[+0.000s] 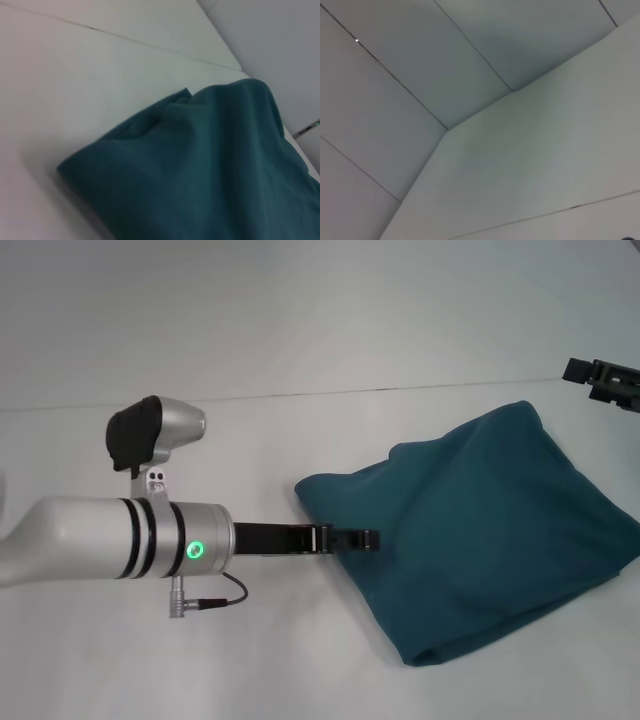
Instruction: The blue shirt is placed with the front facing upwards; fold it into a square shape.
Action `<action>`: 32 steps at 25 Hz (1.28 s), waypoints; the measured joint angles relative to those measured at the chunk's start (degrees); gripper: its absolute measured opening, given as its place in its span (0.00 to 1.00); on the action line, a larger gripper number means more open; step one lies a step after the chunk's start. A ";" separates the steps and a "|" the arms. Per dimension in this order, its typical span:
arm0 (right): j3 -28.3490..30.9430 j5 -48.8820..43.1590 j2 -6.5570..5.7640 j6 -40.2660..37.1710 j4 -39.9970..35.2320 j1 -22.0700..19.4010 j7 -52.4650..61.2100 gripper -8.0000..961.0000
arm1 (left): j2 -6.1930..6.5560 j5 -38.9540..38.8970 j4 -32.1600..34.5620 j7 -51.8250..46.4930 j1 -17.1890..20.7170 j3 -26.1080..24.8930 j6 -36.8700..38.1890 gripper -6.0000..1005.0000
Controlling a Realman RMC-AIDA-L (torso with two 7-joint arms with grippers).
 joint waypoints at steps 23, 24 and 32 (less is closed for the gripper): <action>-0.15 -5.34 -0.37 -0.53 -1.38 -1.85 0.55 0.93 | -0.24 -2.13 -3.45 3.05 -3.63 0.27 -14.58 0.88; -0.15 -5.34 -0.35 -0.50 -1.38 -1.79 0.55 0.93 | -0.23 -2.17 -3.76 3.43 -3.77 0.27 -15.18 0.88; -0.15 -5.34 -0.29 -0.20 -1.31 -1.23 0.55 0.93 | -0.22 -2.42 -5.41 5.35 -5.12 0.76 -15.93 0.88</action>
